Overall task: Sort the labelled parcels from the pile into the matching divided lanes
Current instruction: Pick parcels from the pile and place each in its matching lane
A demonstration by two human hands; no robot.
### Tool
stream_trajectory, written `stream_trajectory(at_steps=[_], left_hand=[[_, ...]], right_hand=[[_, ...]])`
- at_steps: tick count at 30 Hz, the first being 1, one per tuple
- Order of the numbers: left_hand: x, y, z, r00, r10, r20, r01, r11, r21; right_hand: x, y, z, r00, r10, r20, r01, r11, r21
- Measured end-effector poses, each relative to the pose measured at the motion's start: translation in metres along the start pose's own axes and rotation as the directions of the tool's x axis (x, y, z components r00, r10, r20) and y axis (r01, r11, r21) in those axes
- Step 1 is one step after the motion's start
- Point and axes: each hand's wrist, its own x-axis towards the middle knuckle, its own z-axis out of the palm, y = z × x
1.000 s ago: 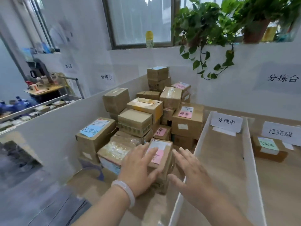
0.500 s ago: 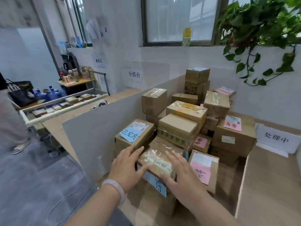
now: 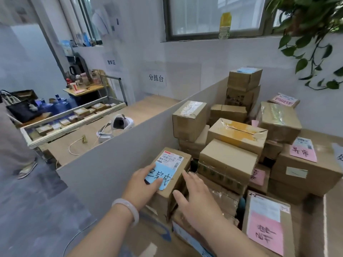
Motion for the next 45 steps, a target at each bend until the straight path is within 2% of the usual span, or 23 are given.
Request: stream_trajectory(at_steps=[4,9,12,15,18,20,24,29,36,41,45], left_hand=[[0.006,-0.012,-0.012,0.996,-0.024,0.09,0.046,0.966,-0.255],[0.0,-0.018,-0.023,0.993,0.06,0.103,-0.01,0.902,-0.432],[-0.008,-0.019,-0.035,0.981,0.174,0.086,-0.119,0.888,-0.445],[-0.019,-0.011,-0.048,0.947,0.303,0.108,-0.206,0.829,-0.52],[-0.03,0.003,-0.05,0.886,0.433,0.165,-0.266,0.768,-0.583],[-0.04,0.017,-0.044,0.833,0.516,0.2,-0.326,0.749,-0.576],[-0.075,0.046,-0.022,0.689,0.661,0.296,-0.357,0.666,-0.655],[-0.127,0.081,0.012,0.567,0.735,0.373,-0.393,0.639,-0.662],[-0.221,0.133,0.08,0.499,0.772,0.394,-0.369,0.6,-0.71],[-0.306,0.17,0.147,0.482,0.768,0.422,-0.308,0.599,-0.739],[-0.374,0.199,0.199,0.474,0.764,0.438,-0.267,0.599,-0.755]], right_hand=[[0.003,-0.011,0.018,1.0,0.022,-0.019,-0.021,1.0,0.016],[-0.014,-0.041,0.032,0.988,0.044,-0.148,-0.017,0.983,0.182],[-0.029,-0.062,0.039,0.964,0.02,-0.265,0.059,0.956,0.286],[-0.047,-0.076,0.039,0.917,0.057,-0.394,0.107,0.918,0.383],[-0.074,-0.083,0.032,0.86,0.163,-0.483,0.109,0.867,0.486],[-0.096,-0.082,0.026,0.801,0.199,-0.564,0.126,0.866,0.485],[-0.142,-0.071,0.011,0.689,0.279,-0.669,0.092,0.882,0.462],[-0.21,-0.046,-0.012,0.567,0.344,-0.748,0.017,0.903,0.429],[-0.31,0.009,-0.045,0.472,0.438,-0.765,-0.099,0.889,0.448],[-0.402,0.063,-0.075,0.424,0.455,-0.783,-0.14,0.887,0.44],[-0.467,0.106,-0.098,0.426,0.465,-0.776,-0.175,0.884,0.434]])
